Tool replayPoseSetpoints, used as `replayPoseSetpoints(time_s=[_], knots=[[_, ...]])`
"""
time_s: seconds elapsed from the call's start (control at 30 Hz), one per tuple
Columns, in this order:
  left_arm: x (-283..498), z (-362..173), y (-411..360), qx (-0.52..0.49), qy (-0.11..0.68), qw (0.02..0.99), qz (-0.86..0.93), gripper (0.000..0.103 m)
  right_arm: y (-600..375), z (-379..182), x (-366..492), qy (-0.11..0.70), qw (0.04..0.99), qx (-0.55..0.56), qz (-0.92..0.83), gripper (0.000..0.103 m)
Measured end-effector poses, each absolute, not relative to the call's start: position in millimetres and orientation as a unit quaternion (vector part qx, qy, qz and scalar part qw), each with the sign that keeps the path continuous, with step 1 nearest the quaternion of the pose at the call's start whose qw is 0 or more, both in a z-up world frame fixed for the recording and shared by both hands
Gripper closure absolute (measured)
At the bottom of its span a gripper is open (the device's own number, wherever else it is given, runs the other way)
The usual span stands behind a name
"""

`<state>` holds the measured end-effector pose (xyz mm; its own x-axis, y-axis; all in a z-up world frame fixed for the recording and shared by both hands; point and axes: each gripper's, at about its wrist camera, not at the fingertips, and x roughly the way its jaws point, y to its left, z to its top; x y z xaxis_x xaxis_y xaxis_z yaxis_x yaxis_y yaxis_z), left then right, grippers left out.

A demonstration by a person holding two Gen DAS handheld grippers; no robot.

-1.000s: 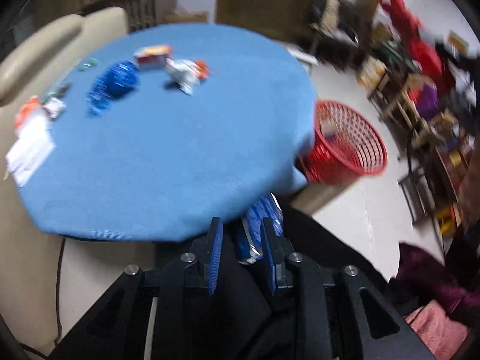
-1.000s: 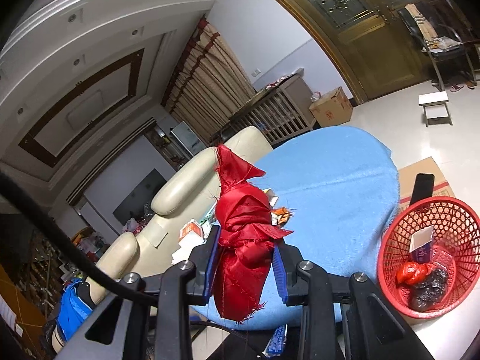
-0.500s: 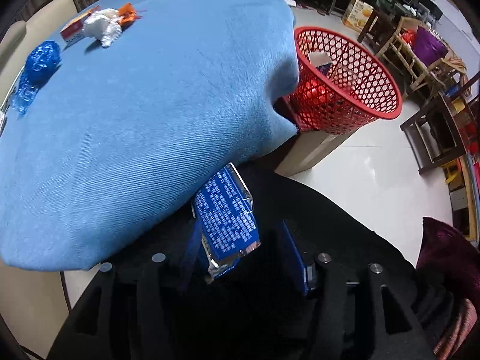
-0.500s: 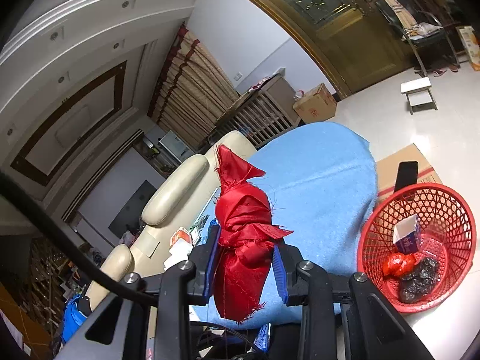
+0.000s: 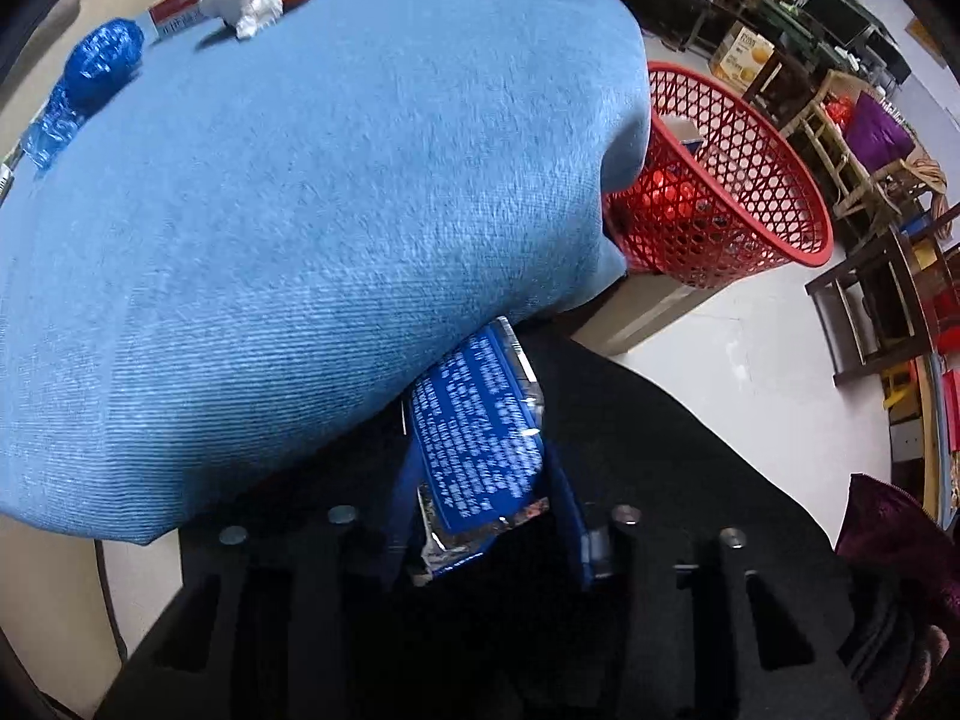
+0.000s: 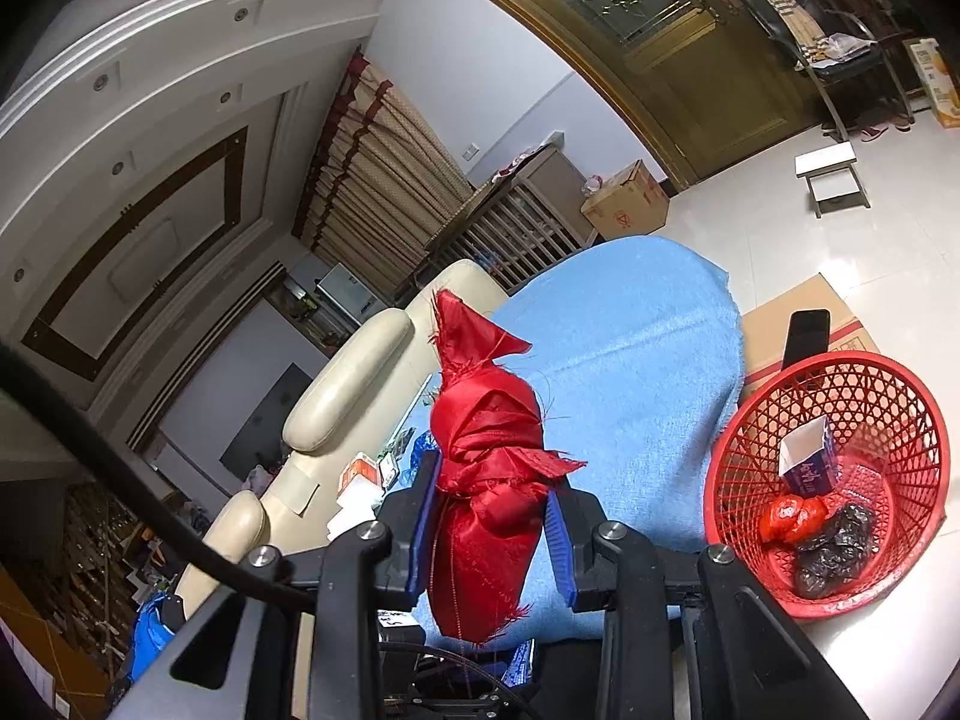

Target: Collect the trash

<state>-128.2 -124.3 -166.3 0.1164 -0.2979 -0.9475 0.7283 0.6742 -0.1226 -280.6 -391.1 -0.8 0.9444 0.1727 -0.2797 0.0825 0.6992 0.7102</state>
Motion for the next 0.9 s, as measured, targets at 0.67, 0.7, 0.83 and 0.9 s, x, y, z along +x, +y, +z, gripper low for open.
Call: replayPoseSetpoints(time_s=[0.67,0.7,0.83,0.9], knots=[[-134.8,-135.9,-72.7,0.166,0.514,0.752,-0.378,0.087,-389.5,-9.2,-272.3,0.179,0.906,0.384,0.030,0.069],[-134.8,-135.2,-71.2,0.166,0.513,0.753,-0.377,0.088,-388.3,-9.2,-272.0,0.180,0.906,0.382,0.032,0.069],[-137.4,-130.0,-63.6,0.172,0.510,0.757,-0.371,0.089,-381.7,-9.5,-269.2,0.187,0.908,0.373,0.037,0.069],[-140.3,-125.7,-57.2,0.171,0.509,0.758,-0.370,0.090,-379.7,-10.6,-267.7,0.190,0.908,0.370,0.040,0.069]])
